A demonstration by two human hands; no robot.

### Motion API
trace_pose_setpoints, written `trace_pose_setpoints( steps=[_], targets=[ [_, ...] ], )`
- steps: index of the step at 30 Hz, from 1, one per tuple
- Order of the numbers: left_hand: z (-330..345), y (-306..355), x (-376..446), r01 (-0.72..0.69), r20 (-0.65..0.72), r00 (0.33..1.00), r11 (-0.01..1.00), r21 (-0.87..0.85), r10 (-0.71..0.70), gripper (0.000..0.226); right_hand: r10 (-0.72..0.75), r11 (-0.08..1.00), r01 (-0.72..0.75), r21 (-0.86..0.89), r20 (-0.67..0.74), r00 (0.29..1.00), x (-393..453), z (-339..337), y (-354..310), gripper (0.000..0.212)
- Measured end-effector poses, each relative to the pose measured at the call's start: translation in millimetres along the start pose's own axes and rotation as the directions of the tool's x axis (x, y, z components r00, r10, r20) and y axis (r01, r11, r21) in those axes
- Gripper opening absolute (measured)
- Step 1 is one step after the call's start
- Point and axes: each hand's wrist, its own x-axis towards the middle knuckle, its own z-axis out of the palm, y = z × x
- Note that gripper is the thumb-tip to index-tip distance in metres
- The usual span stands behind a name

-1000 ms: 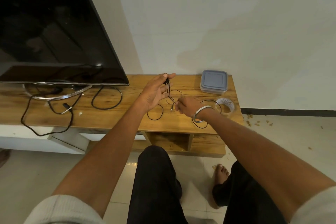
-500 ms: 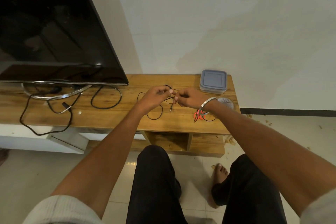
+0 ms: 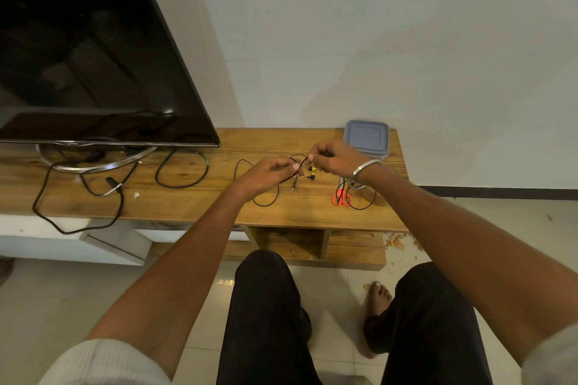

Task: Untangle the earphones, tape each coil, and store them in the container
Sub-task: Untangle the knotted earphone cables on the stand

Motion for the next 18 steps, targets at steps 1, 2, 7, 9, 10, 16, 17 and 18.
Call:
trace_pose_setpoints(
  steps=[1, 2, 7, 9, 10, 16, 17, 18],
  targets=[
    [0, 0, 0, -0.005, 0.013, 1.000, 1.000, 0.004, 0.005, 0.028, 0.000, 1.000, 0.000, 0.000, -0.008, 1.000, 0, -1, 0, 0.020],
    [1, 1, -1, -0.012, 0.027, 1.000, 1.000, 0.013, 0.012, 0.027, 0.002, 1.000, -0.002, 0.001, -0.008, 1.000, 0, -1, 0, 0.020],
    [3, 7, 0, 0.033, 0.132, 0.991, 0.999, -0.005, -0.032, 0.021, 0.001, 0.999, 0.000, -0.049, 0.006, 1.000, 2, 1, 3, 0.017],
    [4, 11, -1, 0.112, 0.194, 0.977, 0.989, -0.096, -0.092, 0.019, -0.010, 0.997, 0.009, -0.070, -0.012, 1.000, 2, 2, 6, 0.015],
    [5, 14, -2, 0.141, 0.221, 0.969, 0.979, -0.146, -0.107, 0.019, -0.019, 0.998, 0.017, -0.066, -0.027, 0.999, 2, 2, 7, 0.013],
    [2, 20, -3, 0.191, 0.321, 0.946, 0.882, -0.431, -0.048, 0.021, -0.035, 0.997, 0.027, -0.079, -0.101, 0.994, 1, -2, 13, 0.018],
    [2, 20, -3, 0.191, 0.329, 0.944, 0.854, -0.483, -0.024, 0.021, -0.027, 0.995, 0.017, -0.100, -0.105, 0.994, 2, -2, 16, 0.019],
    [2, 22, -3, 0.186, 0.332, 0.943, 0.825, -0.534, 0.003, 0.022, -0.015, 0.992, 0.002, -0.122, -0.105, 0.994, 3, -2, 19, 0.019]
  ],
)
